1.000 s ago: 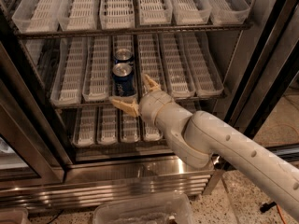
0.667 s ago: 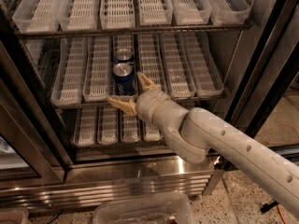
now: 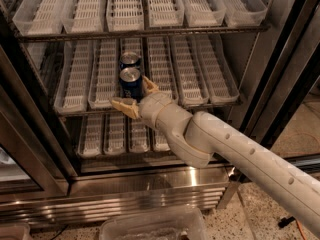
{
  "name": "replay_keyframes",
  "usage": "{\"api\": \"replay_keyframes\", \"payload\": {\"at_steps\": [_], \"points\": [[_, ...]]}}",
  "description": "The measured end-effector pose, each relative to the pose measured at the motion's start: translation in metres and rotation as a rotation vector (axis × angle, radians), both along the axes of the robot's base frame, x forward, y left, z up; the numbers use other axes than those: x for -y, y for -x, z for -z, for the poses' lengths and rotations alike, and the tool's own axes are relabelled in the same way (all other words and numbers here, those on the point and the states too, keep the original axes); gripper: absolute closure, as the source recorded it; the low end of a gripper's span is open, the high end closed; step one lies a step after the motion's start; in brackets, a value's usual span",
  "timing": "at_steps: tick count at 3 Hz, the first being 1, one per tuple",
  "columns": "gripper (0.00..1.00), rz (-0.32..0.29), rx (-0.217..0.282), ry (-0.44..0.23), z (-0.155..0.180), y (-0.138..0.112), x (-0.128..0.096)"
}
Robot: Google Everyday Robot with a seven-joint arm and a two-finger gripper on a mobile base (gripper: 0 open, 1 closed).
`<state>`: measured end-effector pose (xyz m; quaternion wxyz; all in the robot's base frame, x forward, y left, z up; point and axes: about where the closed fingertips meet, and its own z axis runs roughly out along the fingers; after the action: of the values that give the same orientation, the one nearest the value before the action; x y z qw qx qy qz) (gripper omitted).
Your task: Pick pepsi can from middle shelf of fridge
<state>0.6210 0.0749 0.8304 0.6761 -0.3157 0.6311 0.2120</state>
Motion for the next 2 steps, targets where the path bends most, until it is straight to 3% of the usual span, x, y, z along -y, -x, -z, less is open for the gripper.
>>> {"api": "replay_keyframes", "payload": {"at_steps": [1, 2], "points": [[0.28, -0.007, 0.005, -0.005, -0.0002, -0.0043, -0.0043], [0.47, -0.007, 0.005, -0.005, -0.0003, -0.0044, -0.0044]]}}
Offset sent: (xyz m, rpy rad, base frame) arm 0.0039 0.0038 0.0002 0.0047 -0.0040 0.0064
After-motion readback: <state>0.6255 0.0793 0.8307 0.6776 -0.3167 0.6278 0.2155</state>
